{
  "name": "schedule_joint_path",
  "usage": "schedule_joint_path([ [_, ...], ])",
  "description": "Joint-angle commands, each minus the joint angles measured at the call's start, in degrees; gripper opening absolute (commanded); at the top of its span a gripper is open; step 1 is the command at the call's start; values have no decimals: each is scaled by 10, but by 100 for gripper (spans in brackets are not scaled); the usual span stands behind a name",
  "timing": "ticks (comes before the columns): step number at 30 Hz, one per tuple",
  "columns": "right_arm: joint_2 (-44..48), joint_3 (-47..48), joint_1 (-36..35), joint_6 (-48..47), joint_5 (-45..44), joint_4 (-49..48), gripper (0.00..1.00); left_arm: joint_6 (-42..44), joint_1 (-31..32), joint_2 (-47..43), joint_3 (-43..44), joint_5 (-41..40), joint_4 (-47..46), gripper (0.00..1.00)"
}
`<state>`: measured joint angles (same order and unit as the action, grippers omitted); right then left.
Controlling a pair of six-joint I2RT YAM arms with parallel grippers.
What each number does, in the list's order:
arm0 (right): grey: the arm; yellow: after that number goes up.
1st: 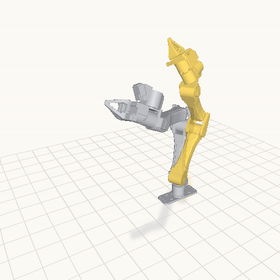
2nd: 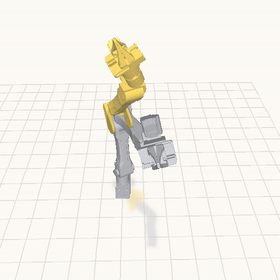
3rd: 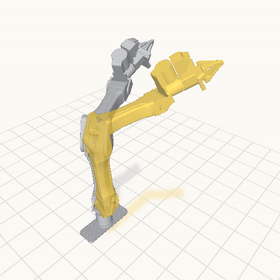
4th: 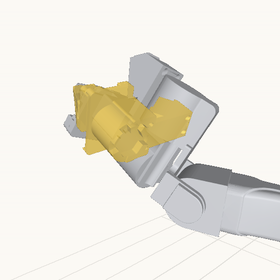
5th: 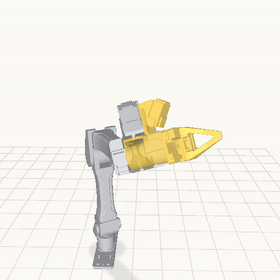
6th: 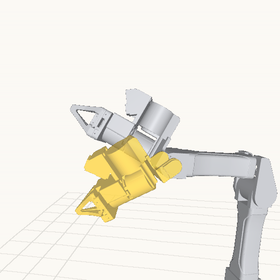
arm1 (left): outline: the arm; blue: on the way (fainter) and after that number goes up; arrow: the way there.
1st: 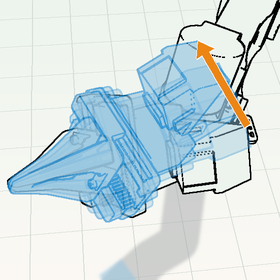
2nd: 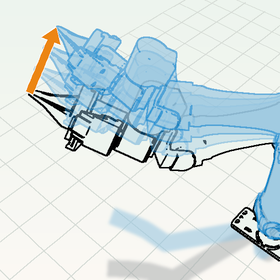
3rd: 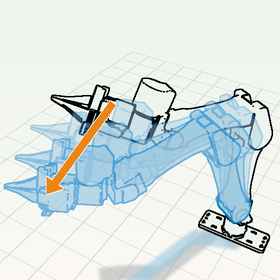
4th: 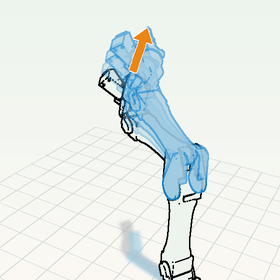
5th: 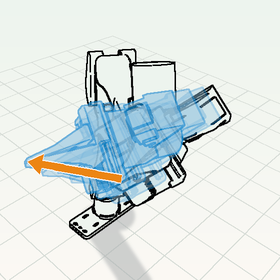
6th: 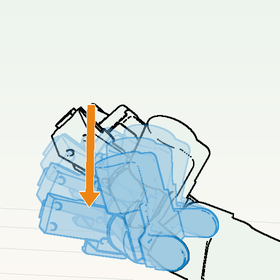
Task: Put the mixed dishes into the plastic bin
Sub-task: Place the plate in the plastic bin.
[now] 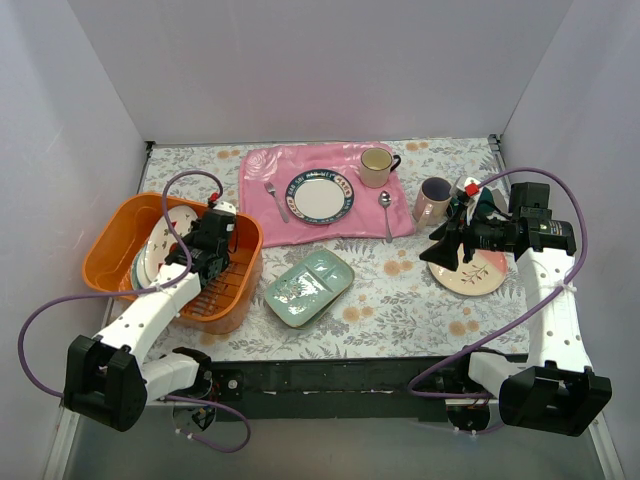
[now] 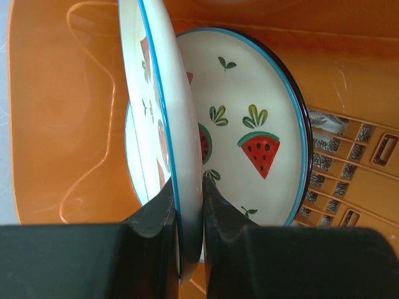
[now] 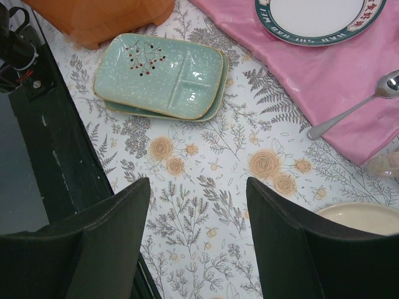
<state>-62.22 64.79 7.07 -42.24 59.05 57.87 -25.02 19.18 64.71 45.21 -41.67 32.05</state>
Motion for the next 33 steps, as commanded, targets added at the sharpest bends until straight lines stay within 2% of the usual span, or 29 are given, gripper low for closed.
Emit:
schedule_joint_path([
  [1, 7, -3, 3, -9, 8, -11, 71, 7, -5, -1, -11, -2, -41, 6],
  [2, 7, -3, 3, -8, 8, -11, 71, 7, -5, 1, -14, 0, -42, 10],
  [5, 6, -4, 4, -8, 8, -13, 71, 7, -5, 4, -20, 7, -43, 13],
  [9, 5, -5, 5, -10, 7, -13, 71, 7, -5, 5, -27, 13, -41, 27],
  [12, 5, -7, 5, -10, 8, -14, 71, 7, -5, 1, -29, 15, -38, 29],
  [18, 6, -12, 6, -10, 8, -16, 71, 9, -5, -10, -39, 21, -34, 44],
  [19, 7, -13, 6, -10, 7, -15, 71, 8, -5, -11, -40, 23, -34, 49],
  [25, 9, -15, 6, -11, 7, -14, 71, 4, -5, -12, -36, 37, -22, 61],
  [29, 10, -15, 7, -11, 7, -15, 71, -6, -5, -9, -24, 57, -4, 71],
  [33, 10, -15, 7, -11, 6, -14, 71, -18, -5, -7, -4, 86, 22, 89],
])
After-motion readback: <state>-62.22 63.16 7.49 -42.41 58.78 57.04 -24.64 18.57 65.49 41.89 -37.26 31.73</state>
